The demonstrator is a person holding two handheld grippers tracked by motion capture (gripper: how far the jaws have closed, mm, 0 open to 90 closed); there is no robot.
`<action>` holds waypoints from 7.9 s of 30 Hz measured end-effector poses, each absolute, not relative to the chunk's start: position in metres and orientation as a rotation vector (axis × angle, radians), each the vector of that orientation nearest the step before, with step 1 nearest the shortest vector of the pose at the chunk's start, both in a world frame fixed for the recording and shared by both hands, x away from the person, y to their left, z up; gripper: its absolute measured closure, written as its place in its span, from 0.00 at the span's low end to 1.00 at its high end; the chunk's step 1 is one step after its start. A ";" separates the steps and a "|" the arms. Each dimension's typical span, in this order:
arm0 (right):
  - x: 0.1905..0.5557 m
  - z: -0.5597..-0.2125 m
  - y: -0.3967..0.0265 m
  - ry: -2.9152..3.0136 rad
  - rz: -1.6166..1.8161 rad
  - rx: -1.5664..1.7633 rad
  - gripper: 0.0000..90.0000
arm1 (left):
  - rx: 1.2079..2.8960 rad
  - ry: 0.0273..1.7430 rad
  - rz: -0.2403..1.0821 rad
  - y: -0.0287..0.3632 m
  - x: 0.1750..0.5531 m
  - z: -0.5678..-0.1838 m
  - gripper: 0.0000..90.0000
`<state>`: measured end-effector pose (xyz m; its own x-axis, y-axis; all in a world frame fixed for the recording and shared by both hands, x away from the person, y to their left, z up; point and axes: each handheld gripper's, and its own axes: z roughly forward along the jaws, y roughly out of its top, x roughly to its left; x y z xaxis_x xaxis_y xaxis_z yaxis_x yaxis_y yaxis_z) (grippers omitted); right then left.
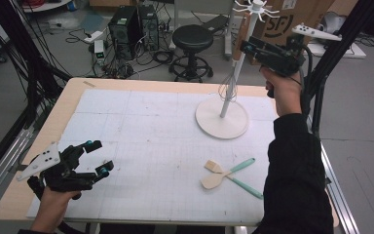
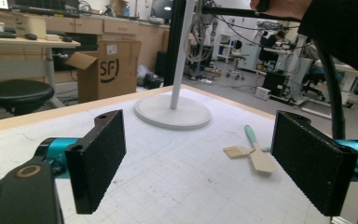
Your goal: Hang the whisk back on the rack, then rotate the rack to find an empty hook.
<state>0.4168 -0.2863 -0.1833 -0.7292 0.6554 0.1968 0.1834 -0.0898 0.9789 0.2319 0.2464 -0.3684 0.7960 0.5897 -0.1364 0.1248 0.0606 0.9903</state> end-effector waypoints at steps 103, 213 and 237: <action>0.415 -0.127 -0.291 1.786 1.612 0.945 0.99 | 1.490 0.626 0.394 0.251 0.242 -0.389 0.22; 0.251 -0.342 -0.322 1.912 1.617 0.944 0.24 | 1.454 0.609 0.420 0.254 0.216 -0.385 0.20; 0.213 -0.379 -0.347 1.845 1.551 1.044 0.23 | 1.440 0.623 0.443 0.258 0.214 -0.382 0.20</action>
<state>0.2131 -0.3467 -0.3789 -0.5747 0.8131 0.0928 0.2310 0.0524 0.9715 0.2142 0.2582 -0.3816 0.7671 0.6287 -0.1275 0.0865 0.0955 0.9917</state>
